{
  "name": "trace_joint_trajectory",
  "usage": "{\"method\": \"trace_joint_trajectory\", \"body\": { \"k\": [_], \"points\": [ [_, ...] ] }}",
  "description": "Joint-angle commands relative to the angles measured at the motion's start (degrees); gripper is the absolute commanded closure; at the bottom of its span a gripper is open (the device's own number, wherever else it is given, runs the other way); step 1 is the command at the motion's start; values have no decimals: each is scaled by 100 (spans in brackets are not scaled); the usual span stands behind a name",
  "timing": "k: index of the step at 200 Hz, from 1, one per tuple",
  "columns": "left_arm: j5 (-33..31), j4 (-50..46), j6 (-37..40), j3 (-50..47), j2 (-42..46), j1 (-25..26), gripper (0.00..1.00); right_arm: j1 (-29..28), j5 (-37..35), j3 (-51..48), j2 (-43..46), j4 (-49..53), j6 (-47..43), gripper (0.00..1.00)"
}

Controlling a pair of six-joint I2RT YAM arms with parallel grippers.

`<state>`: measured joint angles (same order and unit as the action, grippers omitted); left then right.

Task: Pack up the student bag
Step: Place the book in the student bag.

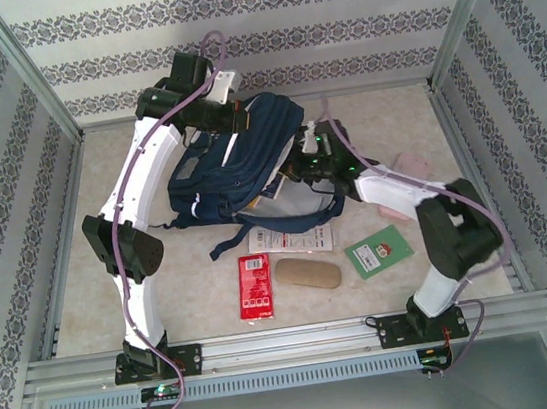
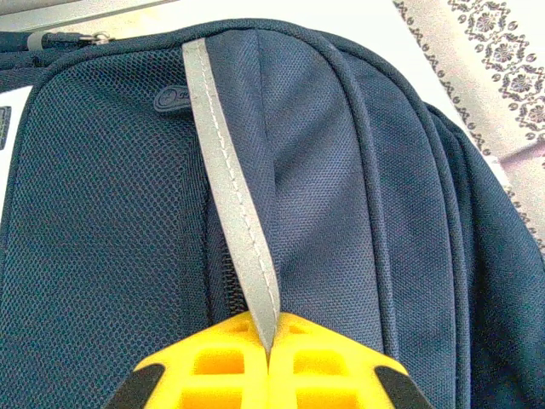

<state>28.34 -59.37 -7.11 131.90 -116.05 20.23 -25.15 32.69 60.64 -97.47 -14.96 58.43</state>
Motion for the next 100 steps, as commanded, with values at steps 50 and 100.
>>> {"method": "trace_joint_trajectory", "body": {
  "k": [50,100],
  "points": [
    [217,923,-150,341,451,-78,100,-816,-1005,1833,-2028,-66,171,99],
    [262,1274,-512,-61,507,-436,100,-916,-1528,1692,-1754,264,-450,27]
  ]
}}
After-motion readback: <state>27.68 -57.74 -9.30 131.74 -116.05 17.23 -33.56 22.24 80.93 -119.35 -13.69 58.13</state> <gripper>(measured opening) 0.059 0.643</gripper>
